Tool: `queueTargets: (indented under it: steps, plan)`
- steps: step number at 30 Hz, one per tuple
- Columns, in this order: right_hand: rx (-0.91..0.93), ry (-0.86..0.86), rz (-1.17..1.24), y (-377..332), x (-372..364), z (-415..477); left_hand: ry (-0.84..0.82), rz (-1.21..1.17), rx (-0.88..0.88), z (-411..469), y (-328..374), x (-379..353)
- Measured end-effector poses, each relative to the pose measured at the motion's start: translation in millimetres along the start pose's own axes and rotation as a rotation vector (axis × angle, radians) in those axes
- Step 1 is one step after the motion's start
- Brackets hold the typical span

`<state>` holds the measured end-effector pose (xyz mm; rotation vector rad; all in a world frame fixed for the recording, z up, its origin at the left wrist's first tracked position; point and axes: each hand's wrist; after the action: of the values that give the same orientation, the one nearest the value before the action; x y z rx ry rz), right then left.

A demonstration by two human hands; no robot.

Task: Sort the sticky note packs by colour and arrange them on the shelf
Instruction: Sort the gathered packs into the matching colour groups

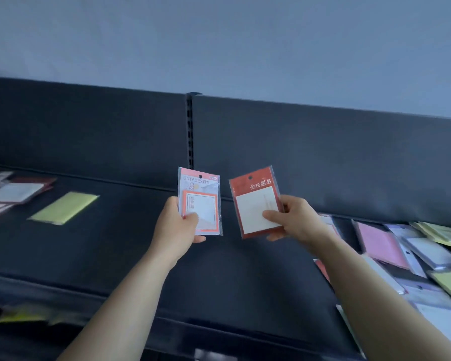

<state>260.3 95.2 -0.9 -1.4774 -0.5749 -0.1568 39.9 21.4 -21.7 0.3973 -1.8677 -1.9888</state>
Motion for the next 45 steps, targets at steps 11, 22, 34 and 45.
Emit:
queueTargets:
  steps: [11, 22, 34, 45]
  plan:
    - [0.084, 0.017, 0.078, -103.6, -185.1, 16.9, 0.156, 0.034, -0.051, 27.8, -8.0, 211.1]
    - [0.027, -0.039, 0.087, -172.8, -349.6, 32.0, 0.259, 0.075, -0.038, 58.7, -14.9, 385.5]
    - [0.027, -0.096, 0.074, -223.6, -450.6, 98.7, 0.578, 0.191, -0.055, 104.4, -26.6, 478.0]
    - [0.014, 0.016, -0.589, -233.8, -499.9, 119.5, 0.459, 0.440, -0.107, 181.6, -30.6, 522.2]
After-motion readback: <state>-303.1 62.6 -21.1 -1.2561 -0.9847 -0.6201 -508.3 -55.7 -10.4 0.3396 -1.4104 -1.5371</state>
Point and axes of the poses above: each hand's wrist, its own z-axis towards the middle knuckle, its own x-axis out of the back of the hand, y = z × x, and after that the axes turned 7 degrees about -z, right-handed
